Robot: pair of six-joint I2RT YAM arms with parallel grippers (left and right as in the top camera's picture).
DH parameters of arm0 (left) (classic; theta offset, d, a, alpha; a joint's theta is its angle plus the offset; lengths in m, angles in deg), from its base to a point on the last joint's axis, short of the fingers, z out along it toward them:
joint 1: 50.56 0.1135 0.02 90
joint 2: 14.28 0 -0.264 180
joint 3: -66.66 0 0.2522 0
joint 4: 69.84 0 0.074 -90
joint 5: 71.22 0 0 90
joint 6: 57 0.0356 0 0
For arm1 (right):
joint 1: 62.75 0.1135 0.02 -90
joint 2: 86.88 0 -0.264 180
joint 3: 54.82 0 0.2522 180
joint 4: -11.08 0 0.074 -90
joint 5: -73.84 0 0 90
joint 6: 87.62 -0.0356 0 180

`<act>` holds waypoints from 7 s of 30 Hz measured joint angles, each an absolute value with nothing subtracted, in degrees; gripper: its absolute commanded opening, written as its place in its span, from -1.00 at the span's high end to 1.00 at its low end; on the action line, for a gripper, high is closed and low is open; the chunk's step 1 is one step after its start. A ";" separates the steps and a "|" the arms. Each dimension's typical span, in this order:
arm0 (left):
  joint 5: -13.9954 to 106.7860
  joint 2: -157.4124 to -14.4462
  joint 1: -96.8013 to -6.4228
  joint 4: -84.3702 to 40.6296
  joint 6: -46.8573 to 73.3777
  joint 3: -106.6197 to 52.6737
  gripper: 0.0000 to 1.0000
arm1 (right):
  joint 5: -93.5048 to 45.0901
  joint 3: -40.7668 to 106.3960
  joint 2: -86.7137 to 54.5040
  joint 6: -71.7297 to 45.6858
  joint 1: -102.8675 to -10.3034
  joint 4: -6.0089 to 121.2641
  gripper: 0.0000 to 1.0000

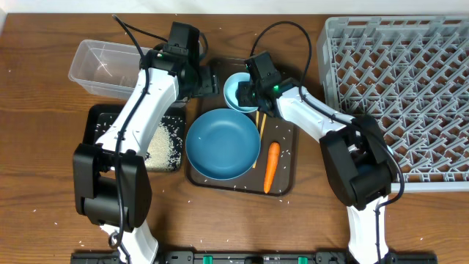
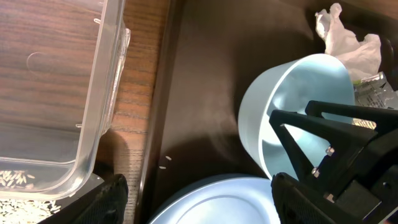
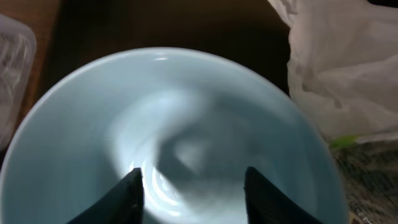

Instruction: Sort waste into correct bins and load items into the dishwasher rack

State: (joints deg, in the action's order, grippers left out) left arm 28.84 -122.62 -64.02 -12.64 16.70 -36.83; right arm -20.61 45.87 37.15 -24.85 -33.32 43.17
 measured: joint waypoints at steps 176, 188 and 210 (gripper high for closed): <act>28.87 -122.62 -64.06 -14.54 16.51 -36.68 -0.96 | 26.36 46.35 24.21 21.25 -43.33 40.48 -0.52; 28.84 -122.62 -64.06 -14.56 16.51 -36.68 -0.96 | -13.44 46.31 26.55 15.79 -42.32 55.06 -0.49; 28.84 -122.62 -64.06 -14.54 16.51 -36.68 -0.96 | -37.40 46.18 28.36 15.35 -42.59 62.82 -0.36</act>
State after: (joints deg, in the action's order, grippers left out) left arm 28.84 -122.62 -64.06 -14.54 16.51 -36.68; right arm -37.40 46.18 28.36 15.35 -42.59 62.82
